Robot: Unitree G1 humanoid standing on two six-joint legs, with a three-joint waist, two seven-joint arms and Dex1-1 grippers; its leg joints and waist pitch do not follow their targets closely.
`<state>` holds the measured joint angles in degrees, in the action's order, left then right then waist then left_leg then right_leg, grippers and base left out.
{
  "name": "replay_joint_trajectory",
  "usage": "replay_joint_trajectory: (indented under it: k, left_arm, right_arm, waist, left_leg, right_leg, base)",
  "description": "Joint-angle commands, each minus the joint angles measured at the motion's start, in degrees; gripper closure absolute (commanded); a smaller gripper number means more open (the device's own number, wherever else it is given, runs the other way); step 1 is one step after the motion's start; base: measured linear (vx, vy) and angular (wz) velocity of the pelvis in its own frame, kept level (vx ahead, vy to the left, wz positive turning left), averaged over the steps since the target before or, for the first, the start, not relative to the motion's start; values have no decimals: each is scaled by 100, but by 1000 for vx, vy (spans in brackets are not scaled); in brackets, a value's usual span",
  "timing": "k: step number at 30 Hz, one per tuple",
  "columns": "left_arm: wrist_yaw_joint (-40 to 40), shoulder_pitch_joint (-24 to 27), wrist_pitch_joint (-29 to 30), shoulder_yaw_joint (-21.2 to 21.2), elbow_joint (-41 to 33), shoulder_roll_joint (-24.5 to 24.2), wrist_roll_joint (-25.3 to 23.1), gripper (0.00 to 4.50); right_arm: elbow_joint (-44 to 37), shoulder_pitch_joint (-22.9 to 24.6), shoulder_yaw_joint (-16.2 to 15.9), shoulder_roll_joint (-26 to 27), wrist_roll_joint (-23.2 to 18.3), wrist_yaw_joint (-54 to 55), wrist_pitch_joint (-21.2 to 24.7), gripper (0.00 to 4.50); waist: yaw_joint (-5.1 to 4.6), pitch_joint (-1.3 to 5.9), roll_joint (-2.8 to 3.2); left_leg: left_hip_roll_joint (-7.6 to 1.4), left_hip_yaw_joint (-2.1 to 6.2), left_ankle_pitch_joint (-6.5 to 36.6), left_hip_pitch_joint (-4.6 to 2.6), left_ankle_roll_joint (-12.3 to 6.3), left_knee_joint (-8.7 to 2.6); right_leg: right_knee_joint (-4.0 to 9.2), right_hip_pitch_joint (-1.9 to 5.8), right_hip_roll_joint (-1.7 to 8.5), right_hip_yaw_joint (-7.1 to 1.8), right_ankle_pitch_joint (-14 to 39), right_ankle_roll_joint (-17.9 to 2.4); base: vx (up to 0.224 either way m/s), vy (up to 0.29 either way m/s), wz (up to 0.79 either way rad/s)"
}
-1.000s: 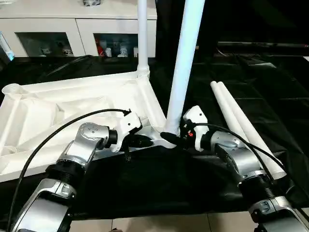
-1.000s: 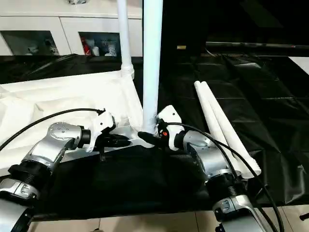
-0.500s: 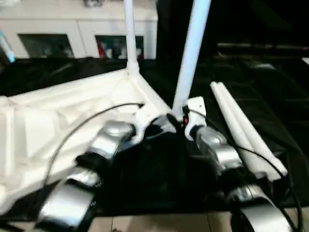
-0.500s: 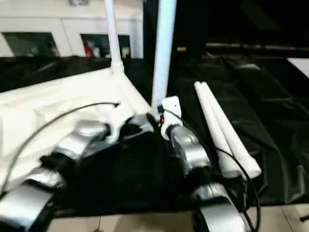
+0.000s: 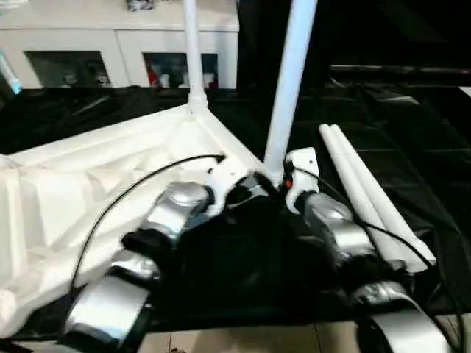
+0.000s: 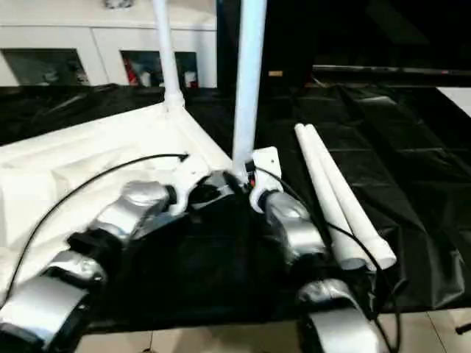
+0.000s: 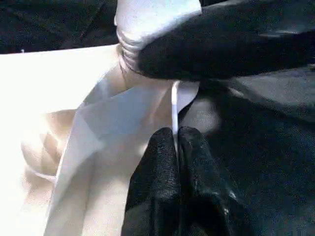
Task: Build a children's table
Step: Rotate leg to tighten
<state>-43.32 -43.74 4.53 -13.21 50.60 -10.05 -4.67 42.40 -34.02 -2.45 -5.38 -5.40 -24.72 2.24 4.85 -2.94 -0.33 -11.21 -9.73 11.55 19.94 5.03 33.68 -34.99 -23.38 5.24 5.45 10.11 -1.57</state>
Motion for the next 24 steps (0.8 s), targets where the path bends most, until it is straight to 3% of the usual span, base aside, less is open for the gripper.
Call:
replay_joint_trajectory:
  k: [1, 2, 9, 10, 13, 20, 21, 24]
  left_arm:
    - [-281, 183, -177, 119, -42, -83, 166, 450]
    - [-500, 253, -250, 107, -105, -215, 192, 450]
    - [-1751, 619, -364, 110, -679, -723, 569, 450]
    - [-1983, 696, -314, 98, -823, -812, 645, 450]
    - [-2397, 857, -220, 34, -1064, -1013, 728, 450]
    - [-2478, 944, -140, 62, -1198, -1077, 768, 450]
    - [-2515, 985, -98, 72, -1286, -1099, 782, 450]
    - [-2538, 1011, -66, 76, -1344, -1116, 793, 450]
  right_arm:
    - [-275, 33, -122, -56, -91, -371, 3, 60]
    - [-469, 122, -180, -209, -127, -669, 64, 60]
    - [-1071, 465, -452, -825, -172, -1866, 273, 60]
    - [-1159, 517, -514, -928, -180, -2071, 304, 60]
    - [-1286, 593, -656, -1121, -160, -2477, 333, 60]
    - [-1345, 611, -670, -1131, -207, -2606, 352, 60]
    - [-1380, 619, -678, -1123, -232, -2673, 365, 88]
    - [-1398, 622, -693, -1108, -270, -2751, 378, 101]
  waist:
    - [30, 362, -58]
    - [20, 364, -80]
    - [41, 364, -51]
    - [49, 357, -75]
    - [38, 346, -63]
    - [44, 353, -79]
    - [44, 356, -84]
    - [45, 362, -85]
  left_leg:
    - [-160, 20, 739, 58, -426, -391]
    - [-162, 13, 734, 56, -424, -388]
    - [-187, 10, 677, 46, -461, -389]
    - [-201, 12, 659, 52, -471, -391]
    - [-203, 1, 748, 45, -453, -402]
    - [-200, 8, 702, 42, -370, -402]
    - [-198, 6, 658, 44, -378, -397]
    - [-198, 6, 577, 49, -423, -389]
  right_leg:
    - [446, 378, 375, -313, 1320, -965]
    - [446, 369, 369, -315, 1338, -965]
    - [397, 357, 367, -322, 1098, -1109]
    - [393, 367, 373, -322, 1082, -1123]
    - [411, 348, 365, -321, 1226, -1126]
    - [402, 345, 371, -328, 1281, -1075]
    - [395, 350, 369, -328, 1215, -1085]
    - [375, 354, 366, -327, 1080, -1120]
  base:
    - [0, 0, 0]
    - [0, 0, 0]
    - [0, 0, 0]
    - [0, 0, 0]
    - [0, 0, 0]
    - [0, 0, 0]
    - [0, 0, 0]
    - [0, 0, 0]
